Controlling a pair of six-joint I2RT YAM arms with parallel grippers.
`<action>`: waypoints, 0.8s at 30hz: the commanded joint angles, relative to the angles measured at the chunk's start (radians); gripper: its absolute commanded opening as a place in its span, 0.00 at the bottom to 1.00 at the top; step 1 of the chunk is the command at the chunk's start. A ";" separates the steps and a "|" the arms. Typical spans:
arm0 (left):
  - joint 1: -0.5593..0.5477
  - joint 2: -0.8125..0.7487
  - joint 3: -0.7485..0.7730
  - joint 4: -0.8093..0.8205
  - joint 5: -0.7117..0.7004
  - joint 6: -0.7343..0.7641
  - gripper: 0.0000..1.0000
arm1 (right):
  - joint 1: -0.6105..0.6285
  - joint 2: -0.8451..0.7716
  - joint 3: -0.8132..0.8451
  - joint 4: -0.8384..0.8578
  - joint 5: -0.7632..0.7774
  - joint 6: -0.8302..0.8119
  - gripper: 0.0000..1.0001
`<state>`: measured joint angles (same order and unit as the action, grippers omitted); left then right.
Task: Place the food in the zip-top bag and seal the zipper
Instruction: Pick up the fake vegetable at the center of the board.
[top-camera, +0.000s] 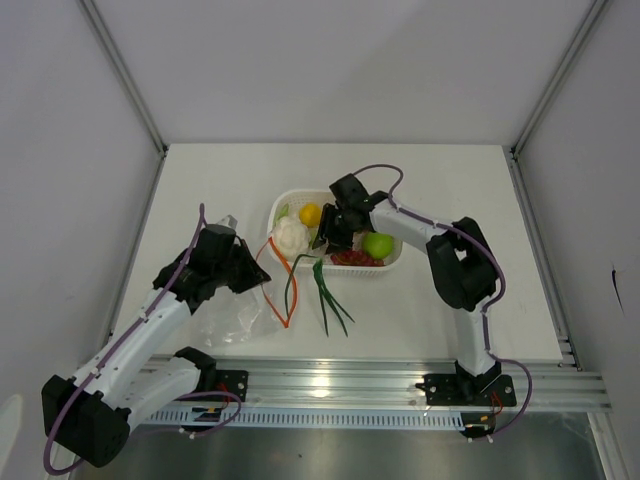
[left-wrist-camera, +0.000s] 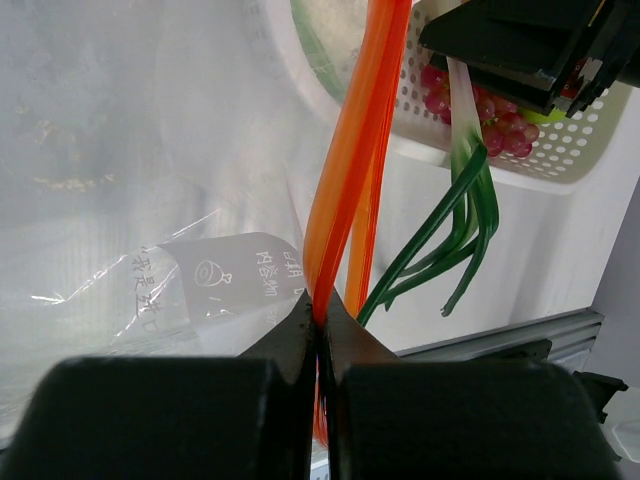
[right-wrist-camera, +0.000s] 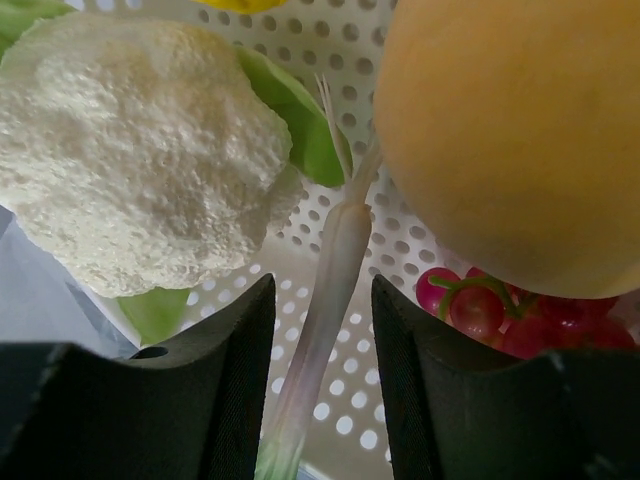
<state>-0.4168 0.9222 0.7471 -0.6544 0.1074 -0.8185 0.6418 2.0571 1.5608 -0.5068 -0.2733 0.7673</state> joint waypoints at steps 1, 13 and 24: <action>-0.005 -0.008 0.011 0.006 -0.006 0.022 0.01 | 0.012 -0.011 -0.001 -0.013 0.054 0.017 0.46; -0.007 -0.020 0.001 0.002 -0.005 0.024 0.01 | -0.001 -0.026 0.007 0.054 0.049 0.004 0.07; -0.005 -0.025 -0.003 0.012 0.021 0.028 0.00 | -0.013 -0.259 -0.013 0.184 -0.013 -0.086 0.00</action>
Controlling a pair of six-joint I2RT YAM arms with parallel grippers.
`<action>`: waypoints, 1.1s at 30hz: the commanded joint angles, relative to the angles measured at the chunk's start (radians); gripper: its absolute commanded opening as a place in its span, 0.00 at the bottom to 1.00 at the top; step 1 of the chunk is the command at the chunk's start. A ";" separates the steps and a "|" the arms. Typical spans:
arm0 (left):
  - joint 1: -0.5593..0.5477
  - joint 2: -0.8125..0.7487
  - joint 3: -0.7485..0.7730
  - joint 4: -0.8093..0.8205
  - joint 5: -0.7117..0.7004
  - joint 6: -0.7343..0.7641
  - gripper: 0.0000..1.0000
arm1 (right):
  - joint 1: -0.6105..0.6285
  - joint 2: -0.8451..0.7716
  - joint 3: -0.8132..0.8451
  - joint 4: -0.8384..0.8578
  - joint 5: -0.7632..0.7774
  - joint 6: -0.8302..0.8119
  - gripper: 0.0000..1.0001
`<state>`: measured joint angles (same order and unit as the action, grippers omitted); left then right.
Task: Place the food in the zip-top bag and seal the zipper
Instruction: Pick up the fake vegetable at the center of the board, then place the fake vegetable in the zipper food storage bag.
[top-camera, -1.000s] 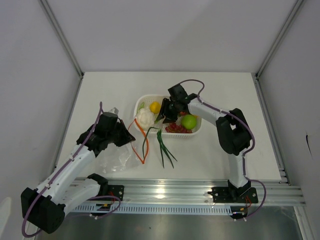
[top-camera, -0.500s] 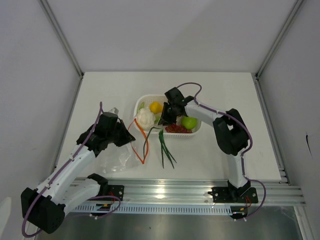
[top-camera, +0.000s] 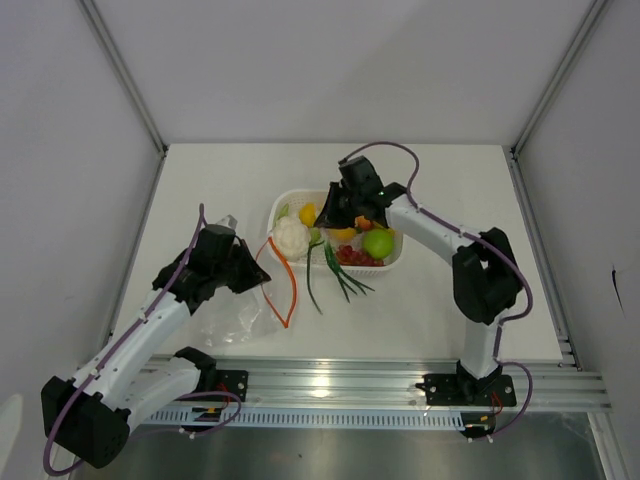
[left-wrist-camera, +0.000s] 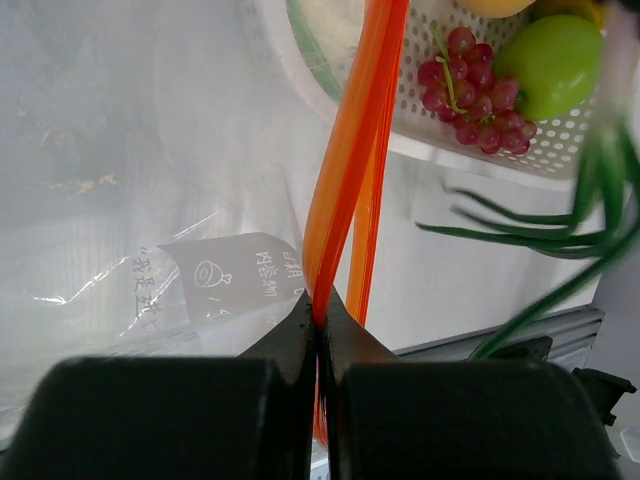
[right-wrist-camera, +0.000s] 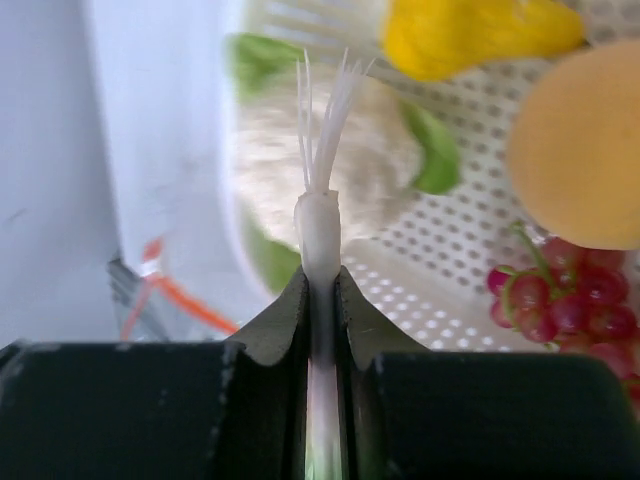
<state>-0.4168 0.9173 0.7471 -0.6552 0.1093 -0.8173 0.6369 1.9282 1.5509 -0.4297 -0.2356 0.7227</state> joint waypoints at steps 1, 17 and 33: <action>-0.005 -0.021 -0.003 0.015 0.024 0.029 0.01 | -0.016 -0.171 -0.026 0.130 -0.073 -0.043 0.00; -0.005 -0.041 -0.003 0.118 0.236 0.067 0.01 | -0.062 -0.466 -0.330 0.914 -0.441 0.375 0.00; -0.005 -0.035 -0.012 0.135 0.299 0.092 0.01 | -0.034 -0.498 -0.399 1.121 -0.415 0.577 0.00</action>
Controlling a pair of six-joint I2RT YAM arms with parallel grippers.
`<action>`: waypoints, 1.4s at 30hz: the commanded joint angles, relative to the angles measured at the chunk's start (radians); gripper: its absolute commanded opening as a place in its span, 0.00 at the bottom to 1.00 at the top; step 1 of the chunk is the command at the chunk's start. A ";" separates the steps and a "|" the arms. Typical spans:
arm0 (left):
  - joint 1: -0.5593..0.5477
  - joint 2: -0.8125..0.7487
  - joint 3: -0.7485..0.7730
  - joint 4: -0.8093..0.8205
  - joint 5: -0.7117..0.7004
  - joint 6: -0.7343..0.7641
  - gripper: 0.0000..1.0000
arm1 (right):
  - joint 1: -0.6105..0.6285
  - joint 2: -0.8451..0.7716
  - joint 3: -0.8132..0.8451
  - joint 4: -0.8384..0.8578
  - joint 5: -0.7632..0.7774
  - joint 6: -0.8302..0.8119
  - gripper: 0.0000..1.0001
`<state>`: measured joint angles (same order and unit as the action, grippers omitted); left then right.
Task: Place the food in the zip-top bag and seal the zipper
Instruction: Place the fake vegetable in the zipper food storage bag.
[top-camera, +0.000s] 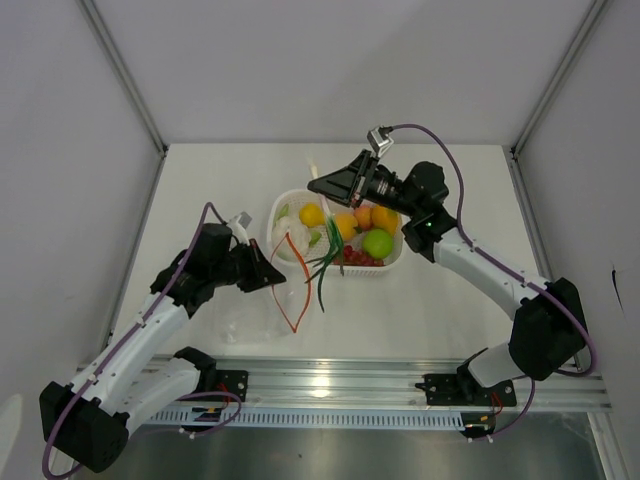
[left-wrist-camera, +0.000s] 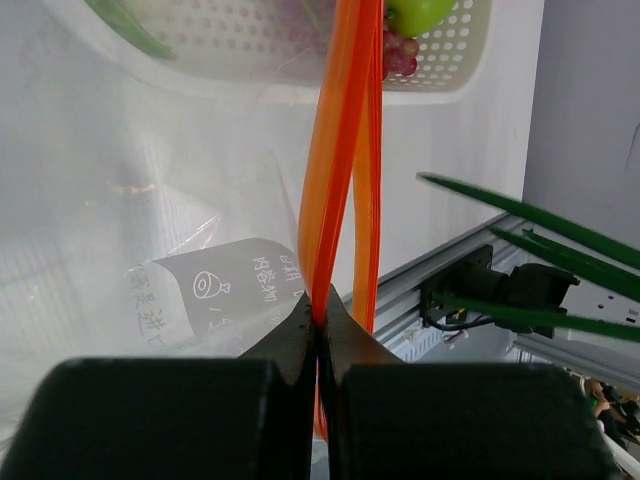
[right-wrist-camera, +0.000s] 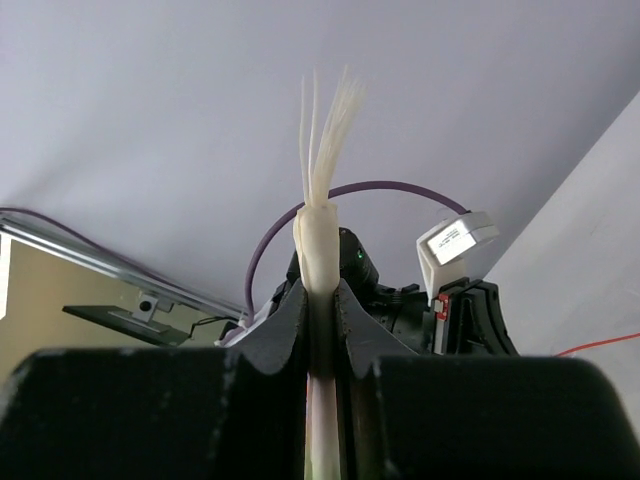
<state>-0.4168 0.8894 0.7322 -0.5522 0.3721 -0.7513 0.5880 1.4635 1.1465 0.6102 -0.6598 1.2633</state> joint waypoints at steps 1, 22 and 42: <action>-0.005 -0.009 0.003 0.031 0.037 0.029 0.01 | 0.024 -0.032 0.007 0.086 0.011 0.033 0.00; -0.005 -0.018 0.010 0.040 0.114 0.033 0.01 | 0.121 0.093 0.105 0.028 0.032 -0.053 0.00; -0.005 -0.030 0.009 0.044 0.134 0.023 0.01 | 0.216 0.129 0.049 0.126 0.281 -0.076 0.00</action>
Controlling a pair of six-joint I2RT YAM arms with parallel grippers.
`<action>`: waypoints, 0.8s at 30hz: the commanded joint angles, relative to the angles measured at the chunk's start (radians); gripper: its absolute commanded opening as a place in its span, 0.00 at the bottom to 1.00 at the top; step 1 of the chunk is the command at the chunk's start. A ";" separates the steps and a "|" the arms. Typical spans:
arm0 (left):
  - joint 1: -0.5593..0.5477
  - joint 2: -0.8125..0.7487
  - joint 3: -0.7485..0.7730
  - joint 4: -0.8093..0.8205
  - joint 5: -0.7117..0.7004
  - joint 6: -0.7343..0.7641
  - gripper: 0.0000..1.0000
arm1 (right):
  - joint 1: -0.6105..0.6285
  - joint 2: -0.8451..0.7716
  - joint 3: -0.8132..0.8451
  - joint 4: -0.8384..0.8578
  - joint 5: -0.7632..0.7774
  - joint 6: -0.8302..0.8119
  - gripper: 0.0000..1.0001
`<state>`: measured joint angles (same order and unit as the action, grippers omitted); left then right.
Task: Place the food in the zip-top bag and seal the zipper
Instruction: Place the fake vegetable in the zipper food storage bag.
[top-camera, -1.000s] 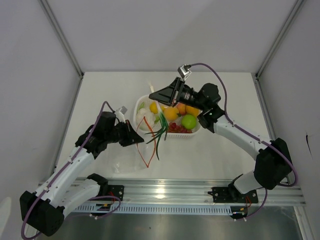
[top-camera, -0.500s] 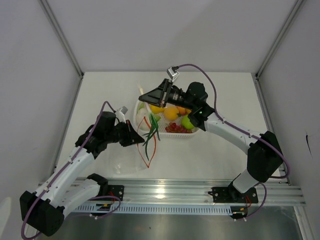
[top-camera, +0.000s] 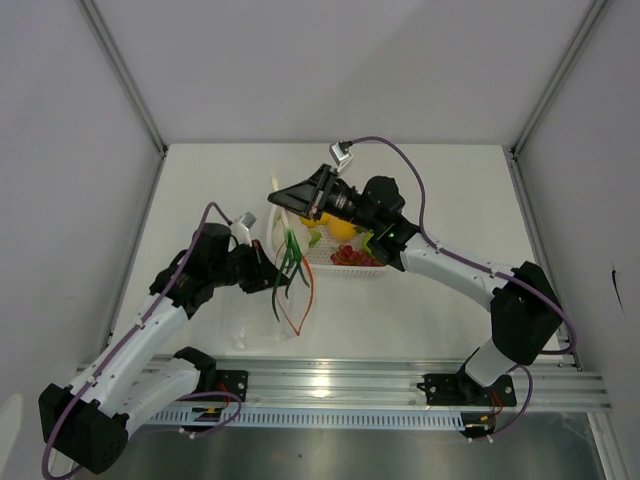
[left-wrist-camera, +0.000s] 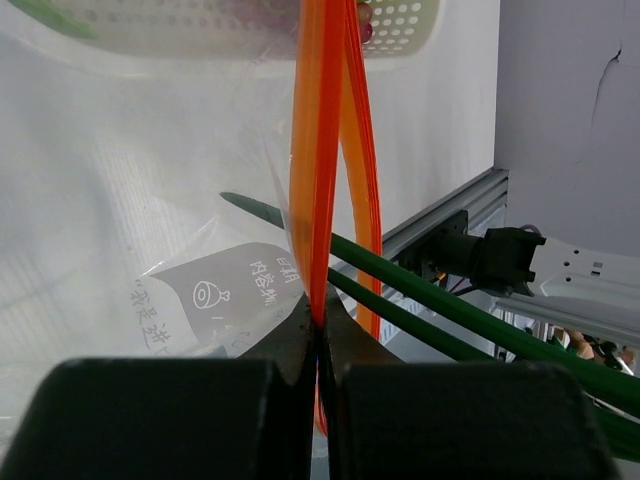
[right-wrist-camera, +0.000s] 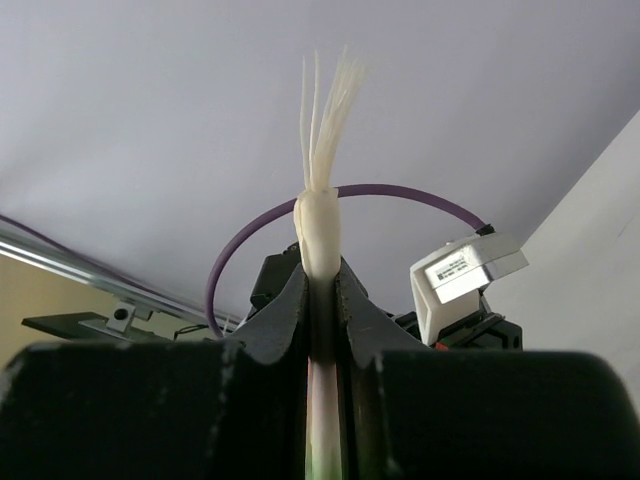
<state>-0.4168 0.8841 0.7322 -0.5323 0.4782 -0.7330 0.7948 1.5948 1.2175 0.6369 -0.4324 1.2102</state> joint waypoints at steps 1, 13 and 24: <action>-0.005 -0.028 0.010 0.020 0.028 0.003 0.01 | 0.011 -0.004 -0.042 0.124 0.061 -0.023 0.00; -0.005 -0.043 0.015 0.023 0.060 -0.011 0.01 | 0.012 0.016 -0.173 0.297 0.076 -0.027 0.00; -0.005 -0.051 0.007 -0.001 0.060 0.007 0.01 | -0.092 -0.009 -0.204 0.247 0.011 -0.020 0.00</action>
<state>-0.4168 0.8509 0.7322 -0.5346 0.5091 -0.7334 0.7471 1.6085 1.0119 0.8440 -0.3859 1.2003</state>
